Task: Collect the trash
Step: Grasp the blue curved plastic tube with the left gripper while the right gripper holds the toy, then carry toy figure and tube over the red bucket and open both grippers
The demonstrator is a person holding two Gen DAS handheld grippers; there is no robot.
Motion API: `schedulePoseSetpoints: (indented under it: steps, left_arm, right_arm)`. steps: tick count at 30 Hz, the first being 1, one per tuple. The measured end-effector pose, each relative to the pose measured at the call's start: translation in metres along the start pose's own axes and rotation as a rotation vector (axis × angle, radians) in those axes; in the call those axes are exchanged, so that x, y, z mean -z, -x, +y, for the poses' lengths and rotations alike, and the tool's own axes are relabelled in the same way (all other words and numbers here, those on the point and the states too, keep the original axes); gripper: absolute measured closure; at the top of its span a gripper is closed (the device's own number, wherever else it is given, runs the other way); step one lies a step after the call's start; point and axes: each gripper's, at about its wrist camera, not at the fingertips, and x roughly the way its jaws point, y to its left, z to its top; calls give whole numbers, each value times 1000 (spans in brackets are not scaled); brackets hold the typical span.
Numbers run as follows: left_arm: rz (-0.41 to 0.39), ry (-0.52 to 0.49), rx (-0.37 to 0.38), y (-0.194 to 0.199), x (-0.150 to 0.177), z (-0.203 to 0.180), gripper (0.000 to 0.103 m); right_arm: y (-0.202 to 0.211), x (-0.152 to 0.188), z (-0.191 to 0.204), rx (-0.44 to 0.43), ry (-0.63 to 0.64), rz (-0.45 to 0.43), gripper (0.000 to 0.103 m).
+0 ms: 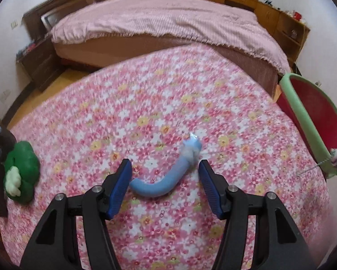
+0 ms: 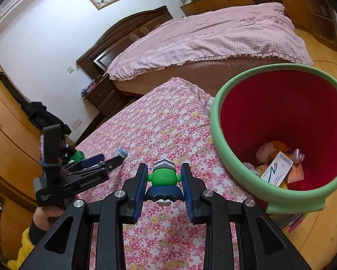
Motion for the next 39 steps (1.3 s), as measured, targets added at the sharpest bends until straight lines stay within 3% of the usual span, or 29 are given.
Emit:
schedulePoseSetpoints:
  steps: [4, 10, 17, 23, 30, 39]
  left_arm:
    - [-13, 28, 24, -2, -2, 6, 57]
    - [-32, 70, 80, 5, 8, 5, 63]
    - [-76, 143, 203, 29, 27, -3, 63]
    - [-126, 152, 255, 58, 32, -20, 63]
    - [-185, 97, 308, 88, 18, -53, 63]
    - [-194, 33, 363, 88, 2, -98, 63]
  right_arm:
    - [0, 0, -2, -6, -3, 1, 73]
    - [-5, 1, -6, -11, -9, 9, 73]
    - [1, 3, -4, -17, -12, 2, 73]
    - [24, -2, -4, -23, -9, -61, 73]
    - [53, -10, -17, 24, -27, -153, 73]
    - [73, -16, -60, 135, -114, -230, 73]
